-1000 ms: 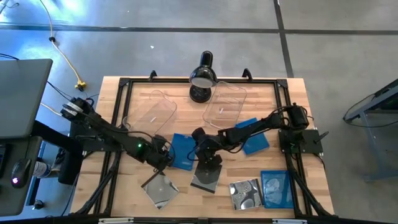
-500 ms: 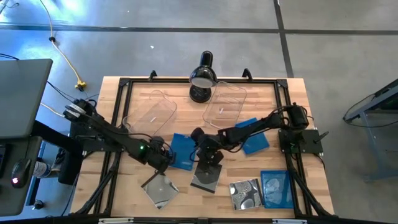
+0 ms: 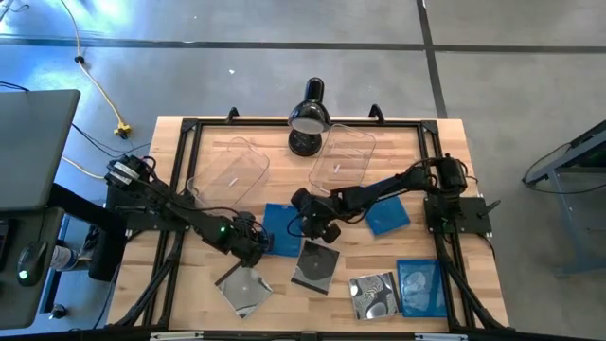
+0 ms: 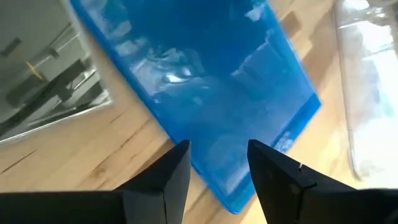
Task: Pick & place jewel cases by type
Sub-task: Put the left blue CD case into the left transparent bin
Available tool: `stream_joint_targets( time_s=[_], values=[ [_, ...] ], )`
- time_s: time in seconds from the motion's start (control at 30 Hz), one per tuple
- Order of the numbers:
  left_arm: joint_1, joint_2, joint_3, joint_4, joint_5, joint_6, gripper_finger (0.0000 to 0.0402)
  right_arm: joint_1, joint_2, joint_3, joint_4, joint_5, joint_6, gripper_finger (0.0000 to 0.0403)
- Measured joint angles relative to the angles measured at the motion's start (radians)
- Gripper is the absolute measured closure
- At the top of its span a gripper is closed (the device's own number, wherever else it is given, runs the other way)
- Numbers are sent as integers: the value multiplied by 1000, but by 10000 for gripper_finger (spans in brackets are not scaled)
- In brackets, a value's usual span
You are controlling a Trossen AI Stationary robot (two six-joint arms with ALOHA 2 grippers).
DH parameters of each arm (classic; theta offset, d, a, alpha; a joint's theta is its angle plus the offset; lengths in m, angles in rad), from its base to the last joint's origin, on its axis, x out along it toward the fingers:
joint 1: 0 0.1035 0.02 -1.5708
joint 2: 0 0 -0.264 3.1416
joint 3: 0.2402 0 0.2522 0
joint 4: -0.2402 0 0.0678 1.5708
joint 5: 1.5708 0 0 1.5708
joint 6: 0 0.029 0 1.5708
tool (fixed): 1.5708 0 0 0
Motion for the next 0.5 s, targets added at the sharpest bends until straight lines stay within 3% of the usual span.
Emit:
stream_joint_targets(
  time_s=[0.23, 0.5],
  values=[
    [0, 1, -1, 1, -7, 23, 282, -1, 53, 0, -26, 245, -15, 247],
    [0, 1, -2, 6, -2, 99, 282, -71, 10, 12, -26, 119, 153, 247]
  ],
)
